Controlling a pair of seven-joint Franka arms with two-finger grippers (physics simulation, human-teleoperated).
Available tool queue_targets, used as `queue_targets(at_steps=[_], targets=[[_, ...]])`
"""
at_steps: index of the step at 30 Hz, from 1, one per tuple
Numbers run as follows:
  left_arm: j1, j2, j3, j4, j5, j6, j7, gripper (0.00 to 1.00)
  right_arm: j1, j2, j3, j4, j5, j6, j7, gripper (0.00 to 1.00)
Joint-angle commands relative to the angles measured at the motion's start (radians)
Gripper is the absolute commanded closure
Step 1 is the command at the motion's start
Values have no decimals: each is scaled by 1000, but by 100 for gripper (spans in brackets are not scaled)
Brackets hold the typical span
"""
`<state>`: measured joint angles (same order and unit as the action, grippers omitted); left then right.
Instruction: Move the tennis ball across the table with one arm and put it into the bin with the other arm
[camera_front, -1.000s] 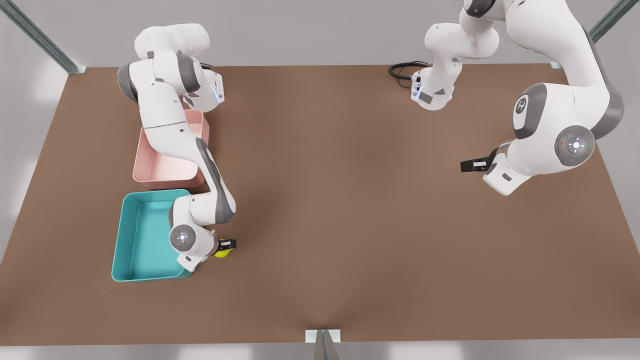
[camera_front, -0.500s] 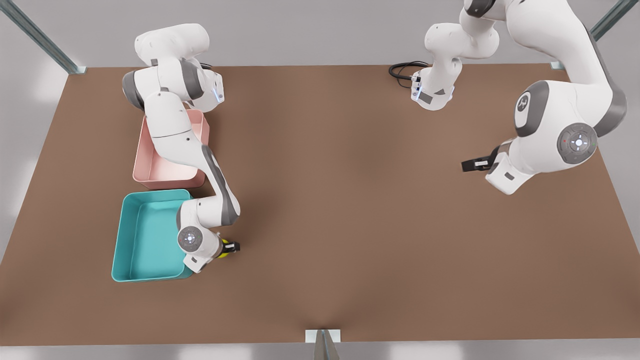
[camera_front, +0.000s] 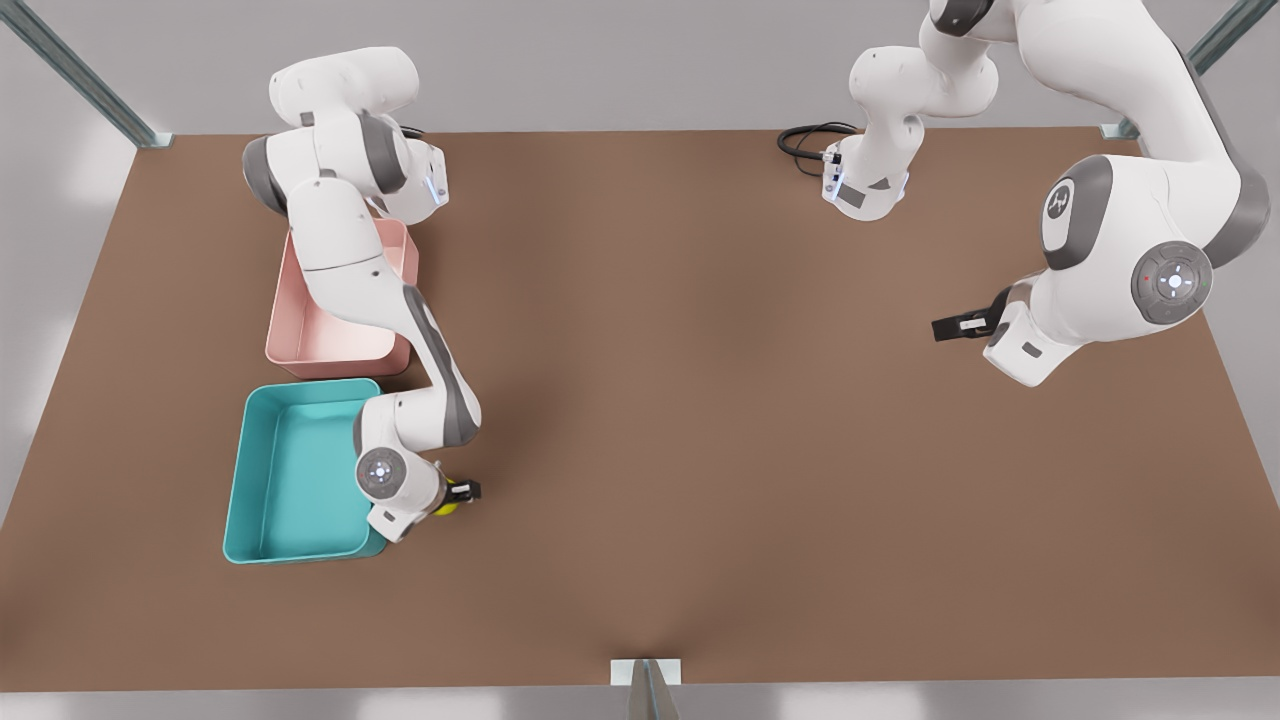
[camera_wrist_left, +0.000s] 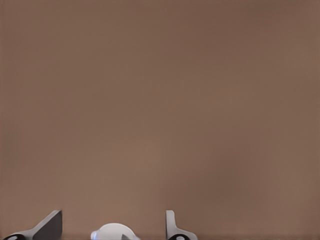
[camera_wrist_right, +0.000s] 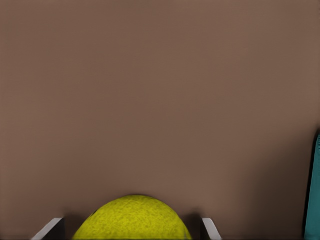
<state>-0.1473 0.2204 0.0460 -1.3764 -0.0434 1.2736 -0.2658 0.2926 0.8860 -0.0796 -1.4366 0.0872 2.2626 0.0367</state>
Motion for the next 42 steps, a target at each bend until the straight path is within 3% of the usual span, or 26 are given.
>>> queue_targets(at_steps=[1, 3, 4, 7, 9, 10, 16, 19, 27, 28, 29, 36, 39, 42], targets=[[0, -1, 0, 0, 0, -3, -12, 0, -1, -2, 0, -4, 2, -3, -9, 0], [0, -1, 0, 0, 0, -2, -12, 0, -1, -1, 1, -4, 2, -3, -9, 0], [0, -1, 0, 0, 0, -2, -12, 0, 0, -1, 1, -8, 2, -3, -9, 14], [0, -1, 0, 0, 0, -2, -12, 0, 3, -1, 1, -8, 0, -5, -12, 38], [0, -1, 0, 0, 0, -2, -12, 0, -3, -12, 7, -4, 0, -11, -14, 51], [0, 1, 0, 0, 0, 0, -12, 0, -4, -13, 7, -1, 0, -12, -14, 51], [0, -1, 0, 0, 0, -3, -13, 0, -16, -143, 21, 15, 8, -69, -204, 51], [0, -1, 0, 0, -1, -2, -12, 0, -46, -242, -11, 10, -64, -250, -350, 51], [0, -1, -2, 0, -4, -5, -16, 0, -251, -208, -28, 12, -126, -256, -532, 50], [0, -3, -2, 0, -3, -5, -15, 0, -254, -202, -28, 12, -113, -256, -532, 19], [0, -1, -2, 0, -3, -5, -15, 0, -260, -202, -28, 7, -101, -256, -532, 0], [0, -3, -2, 0, -3, -5, -18, 0, -262, -200, -23, 5, -84, -258, -526, 0], [0, -3, -3, 0, -3, -5, -19, 0, -248, -200, -20, 12, 19, -268, -437, 0], [-2, -3, -3, 0, -3, -7, -16, 0, -181, -340, -6, 30, 22, -488, -166, 0]])
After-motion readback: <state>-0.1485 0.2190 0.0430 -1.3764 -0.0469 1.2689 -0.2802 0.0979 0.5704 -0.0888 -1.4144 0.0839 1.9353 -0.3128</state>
